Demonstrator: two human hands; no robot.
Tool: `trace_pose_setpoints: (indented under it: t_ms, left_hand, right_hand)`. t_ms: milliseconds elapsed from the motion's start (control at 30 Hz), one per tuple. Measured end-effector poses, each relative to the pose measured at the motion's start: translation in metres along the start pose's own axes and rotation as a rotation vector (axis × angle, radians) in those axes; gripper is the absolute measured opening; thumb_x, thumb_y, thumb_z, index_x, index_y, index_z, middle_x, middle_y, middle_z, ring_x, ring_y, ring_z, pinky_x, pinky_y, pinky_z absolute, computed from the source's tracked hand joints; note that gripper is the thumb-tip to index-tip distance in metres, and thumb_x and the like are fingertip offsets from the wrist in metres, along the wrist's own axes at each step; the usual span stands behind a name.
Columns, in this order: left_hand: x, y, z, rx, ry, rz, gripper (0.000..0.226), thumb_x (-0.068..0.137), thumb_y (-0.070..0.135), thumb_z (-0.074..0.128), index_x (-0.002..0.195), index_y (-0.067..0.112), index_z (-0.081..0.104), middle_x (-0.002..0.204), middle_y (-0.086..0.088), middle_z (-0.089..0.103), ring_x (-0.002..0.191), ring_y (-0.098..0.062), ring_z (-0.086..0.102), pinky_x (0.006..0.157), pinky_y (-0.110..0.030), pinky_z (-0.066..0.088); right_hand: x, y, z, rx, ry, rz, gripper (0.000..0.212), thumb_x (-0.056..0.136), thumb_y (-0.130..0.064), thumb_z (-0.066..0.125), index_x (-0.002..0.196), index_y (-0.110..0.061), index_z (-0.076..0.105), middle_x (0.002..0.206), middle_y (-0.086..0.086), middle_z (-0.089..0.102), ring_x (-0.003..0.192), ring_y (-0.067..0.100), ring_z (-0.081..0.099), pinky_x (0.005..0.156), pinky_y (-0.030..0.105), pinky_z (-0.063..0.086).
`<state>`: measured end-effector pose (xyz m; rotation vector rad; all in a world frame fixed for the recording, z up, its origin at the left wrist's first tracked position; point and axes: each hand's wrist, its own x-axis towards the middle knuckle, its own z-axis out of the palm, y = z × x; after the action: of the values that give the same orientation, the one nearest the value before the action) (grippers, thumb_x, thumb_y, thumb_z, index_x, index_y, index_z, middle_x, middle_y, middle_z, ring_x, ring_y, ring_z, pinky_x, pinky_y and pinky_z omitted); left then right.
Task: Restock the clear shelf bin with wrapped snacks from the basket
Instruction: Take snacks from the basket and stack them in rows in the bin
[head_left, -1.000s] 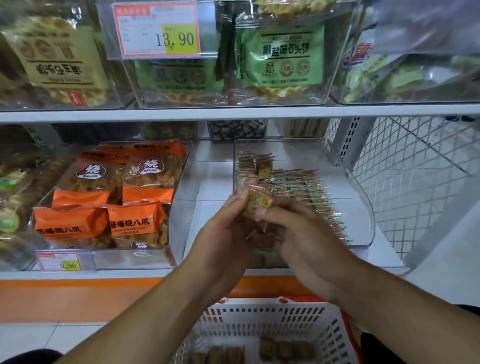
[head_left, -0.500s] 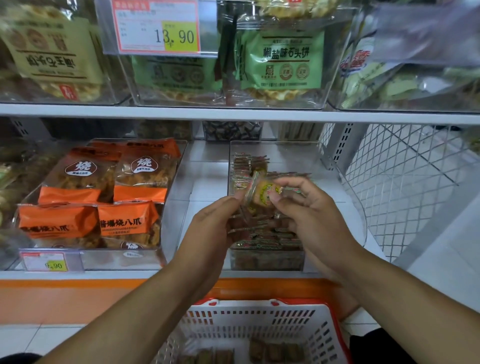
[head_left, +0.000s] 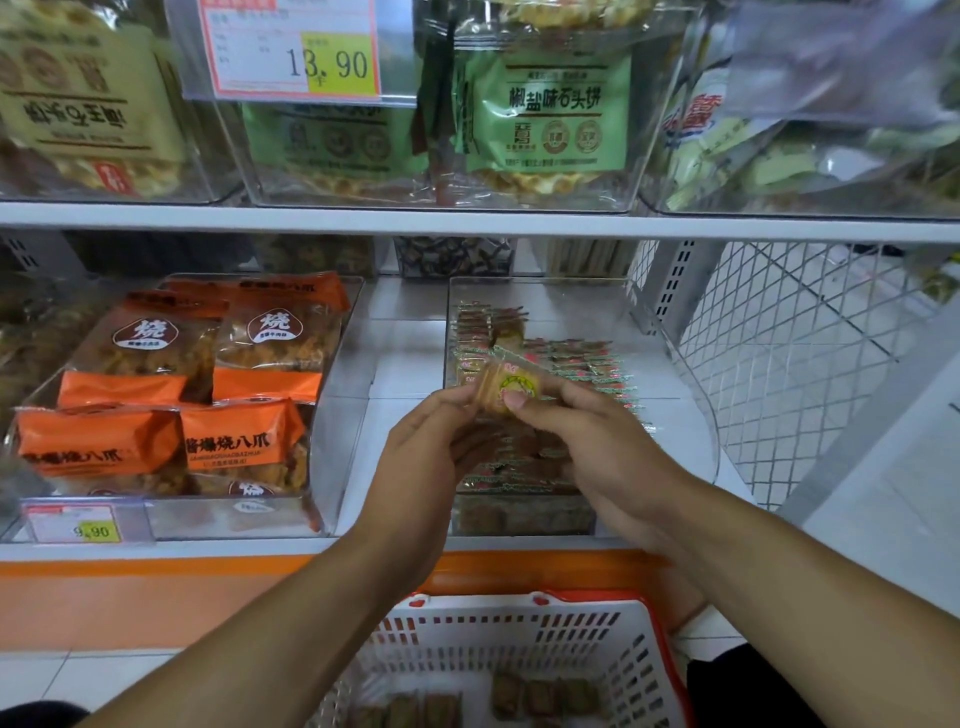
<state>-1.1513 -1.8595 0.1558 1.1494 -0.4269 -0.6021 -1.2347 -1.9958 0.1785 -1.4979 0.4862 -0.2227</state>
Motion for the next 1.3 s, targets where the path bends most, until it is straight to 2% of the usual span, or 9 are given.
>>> trace_pose_setpoints:
  t_ms: [100, 167, 300, 433, 633, 800, 1033, 1133, 1300]
  left_hand:
    - [0.002, 0.000, 0.007, 0.121, -0.050, 0.018, 0.034, 0.096, 0.013, 0.051, 0.116, 0.025, 0.075, 0.113, -0.001, 0.077, 0.110, -0.015, 0.071, 0.090, -0.024, 0.056]
    - [0.005, -0.001, 0.013, 0.336, -0.083, 0.011, 0.039, 0.092, 0.023, 0.053, 0.123, 0.041, 0.067, 0.111, 0.018, 0.075, 0.104, -0.008, 0.070, 0.089, -0.025, 0.056]
    - [0.008, -0.009, 0.025, 0.806, -0.199, 0.039, 0.043, 0.093, 0.021, 0.059, 0.116, 0.056, 0.054, 0.096, 0.029, 0.068, 0.076, 0.003, 0.067, 0.057, -0.013, 0.052]
    - [0.016, -0.024, 0.026, 1.219, -0.269, 0.064, 0.050, 0.095, 0.040, 0.061, 0.143, 0.032, 0.048, 0.148, 0.008, 0.048, 0.135, -0.016, 0.043, 0.113, -0.040, 0.043]
    - [0.032, -0.038, 0.028, 1.292, -0.194, -0.036, 0.067, 0.093, 0.061, 0.055, 0.150, 0.029, 0.039, 0.157, 0.005, 0.038, 0.148, -0.023, 0.027, 0.122, -0.047, 0.028]
    - [0.035, -0.043, 0.026, 1.311, -0.192, -0.045, 0.069, 0.092, 0.055, 0.060, 0.152, 0.029, 0.037, 0.159, 0.003, 0.034, 0.151, -0.025, 0.022, 0.122, -0.049, 0.028]
    - [0.030, -0.044, 0.028, 1.359, -0.166, -0.014, 0.066, 0.095, 0.048, 0.059, 0.153, 0.023, 0.037, 0.165, -0.003, 0.026, 0.154, -0.026, 0.012, 0.127, -0.043, 0.014]
    - [0.030, -0.043, 0.029, 1.363, -0.159, 0.002, 0.062, 0.095, 0.045, 0.058, 0.150, 0.021, 0.042, 0.163, -0.004, 0.029, 0.153, -0.028, 0.015, 0.127, -0.042, 0.017]
    - [0.027, -0.043, 0.030, 1.353, -0.163, 0.019, 0.061, 0.096, 0.042, 0.058, 0.151, 0.021, 0.041, 0.163, -0.002, 0.030, 0.154, -0.028, 0.012, 0.127, -0.043, 0.018]
  right_hand:
    - [0.017, -0.002, -0.010, 0.015, -0.047, -0.042, 0.031, 0.086, -0.022, 0.076, 0.117, -0.019, 0.071, 0.110, 0.001, 0.076, 0.107, 0.019, 0.070, 0.091, 0.033, 0.055]
    - [0.035, -0.006, -0.017, 0.006, 0.034, -0.068, 0.034, 0.083, -0.017, 0.080, 0.116, -0.015, 0.068, 0.105, 0.001, 0.077, 0.091, 0.014, 0.071, 0.073, 0.024, 0.052]
    - [0.080, 0.001, -0.035, -0.502, 0.324, -0.133, 0.033, 0.081, -0.023, 0.082, 0.103, -0.021, 0.057, 0.084, -0.011, 0.067, 0.076, 0.011, 0.064, 0.067, 0.029, 0.046]
    - [0.115, 0.014, -0.045, -0.700, 0.321, -0.076, 0.046, 0.084, -0.023, 0.078, 0.121, -0.017, 0.052, 0.088, -0.006, 0.060, 0.088, 0.021, 0.062, 0.069, 0.032, 0.048]
    - [0.147, 0.018, -0.042, -0.711, 0.365, -0.187, 0.052, 0.090, -0.012, 0.071, 0.139, -0.017, 0.053, 0.110, 0.000, 0.068, 0.102, 0.022, 0.066, 0.088, 0.032, 0.053]
    - [0.154, 0.025, -0.035, -0.884, 0.310, -0.272, 0.066, 0.095, -0.014, 0.063, 0.151, -0.028, 0.032, 0.085, 0.002, 0.067, 0.067, 0.017, 0.059, 0.052, 0.027, 0.041]
    - [0.160, 0.022, -0.035, -1.136, 0.167, -0.367, 0.065, 0.095, -0.001, 0.052, 0.155, -0.022, 0.035, 0.134, 0.018, 0.049, 0.115, 0.039, 0.057, 0.094, 0.038, 0.049]
    - [0.162, 0.022, -0.034, -1.179, 0.153, -0.400, 0.067, 0.091, 0.003, 0.053, 0.152, -0.022, 0.039, 0.135, 0.016, 0.046, 0.112, 0.040, 0.059, 0.093, 0.044, 0.052]
    - [0.170, 0.008, -0.048, -1.153, 0.142, -0.359, 0.047, 0.093, -0.026, 0.070, 0.138, -0.026, 0.057, 0.126, 0.012, 0.058, 0.115, 0.031, 0.058, 0.092, 0.032, 0.047]
